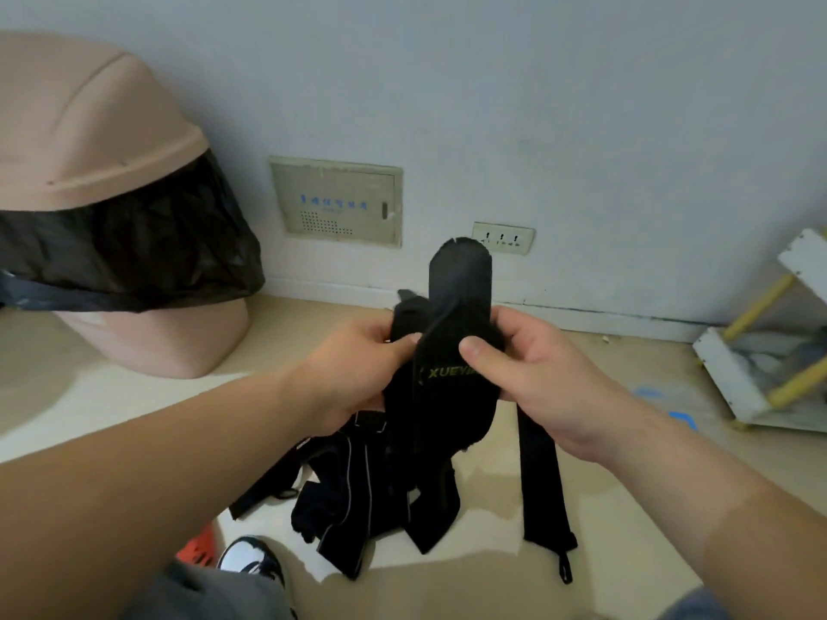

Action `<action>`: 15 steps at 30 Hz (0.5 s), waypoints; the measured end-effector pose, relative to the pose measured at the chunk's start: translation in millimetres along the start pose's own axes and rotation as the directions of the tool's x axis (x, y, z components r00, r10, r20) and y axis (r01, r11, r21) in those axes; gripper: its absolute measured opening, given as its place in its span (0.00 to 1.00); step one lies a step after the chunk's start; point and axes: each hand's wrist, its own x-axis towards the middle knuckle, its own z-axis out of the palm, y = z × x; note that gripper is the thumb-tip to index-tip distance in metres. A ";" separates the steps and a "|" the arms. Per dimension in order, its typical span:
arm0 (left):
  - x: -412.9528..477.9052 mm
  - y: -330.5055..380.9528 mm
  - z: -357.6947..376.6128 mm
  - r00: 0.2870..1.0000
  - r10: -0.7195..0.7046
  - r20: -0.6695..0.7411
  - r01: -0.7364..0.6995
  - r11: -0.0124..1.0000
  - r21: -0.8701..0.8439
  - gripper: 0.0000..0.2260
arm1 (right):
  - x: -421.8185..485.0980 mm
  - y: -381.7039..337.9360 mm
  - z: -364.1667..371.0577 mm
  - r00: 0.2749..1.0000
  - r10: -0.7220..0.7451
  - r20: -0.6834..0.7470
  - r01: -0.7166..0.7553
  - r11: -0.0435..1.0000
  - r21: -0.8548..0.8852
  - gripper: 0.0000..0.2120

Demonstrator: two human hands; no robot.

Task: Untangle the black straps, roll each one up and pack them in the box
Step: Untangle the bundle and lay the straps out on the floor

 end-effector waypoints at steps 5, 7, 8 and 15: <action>8.3 15.3 6.5 0.981 0.118 0.155 -0.124 0.992 0.026 0.09 | 21.1 4.6 -6.6 0.988 0.060 -0.144 -0.035 0.985 0.170 0.07; 10.2 8.3 5.7 0.978 0.128 0.166 -0.142 0.987 0.071 0.07 | 29.6 7.2 -8.0 0.992 0.074 -0.105 -0.054 0.982 0.179 0.08; 11.7 3.9 5.2 0.979 0.135 0.153 -0.150 0.985 0.088 0.06 | 33.2 10.5 -7.9 0.994 0.085 -0.070 -0.072 0.983 0.169 0.09; 26.9 4.7 5.6 0.988 0.156 -0.004 -0.156 0.987 -0.030 0.07 | 52.3 25.4 0.3 0.987 0.158 -0.029 -0.151 0.975 0.162 0.16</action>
